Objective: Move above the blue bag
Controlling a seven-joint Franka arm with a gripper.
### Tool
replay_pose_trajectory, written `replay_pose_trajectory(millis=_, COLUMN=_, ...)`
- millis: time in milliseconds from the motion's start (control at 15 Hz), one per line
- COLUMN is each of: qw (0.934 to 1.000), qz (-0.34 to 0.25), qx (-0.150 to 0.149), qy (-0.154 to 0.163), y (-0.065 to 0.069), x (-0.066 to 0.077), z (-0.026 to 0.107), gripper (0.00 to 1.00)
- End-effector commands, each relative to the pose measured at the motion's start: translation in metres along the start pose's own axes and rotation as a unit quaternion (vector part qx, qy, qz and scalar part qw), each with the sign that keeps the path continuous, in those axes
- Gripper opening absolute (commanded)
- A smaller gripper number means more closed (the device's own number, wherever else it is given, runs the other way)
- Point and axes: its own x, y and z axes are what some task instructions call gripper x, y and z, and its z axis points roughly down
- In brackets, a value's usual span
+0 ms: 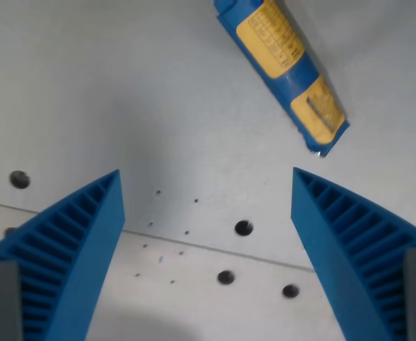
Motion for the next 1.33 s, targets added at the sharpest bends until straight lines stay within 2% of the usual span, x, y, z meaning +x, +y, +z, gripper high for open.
replay_pose_trajectory(millis=67, qw=0.9959, qz=-0.089, qx=-0.009, qy=0.006, y=0.009, x=0.005, z=0.006, gripper=1.0)
replay_pose_trajectory(millis=533, qw=0.9848, qz=-0.173, qx=-0.017, qy=-0.003, y=0.021, x=0.014, z=0.029, gripper=1.0)
replay_pose_trajectory(millis=1333, qw=0.9603, qz=-0.277, qx=-0.026, qy=-0.012, y=0.044, x=0.03, z=0.074, gripper=1.0)
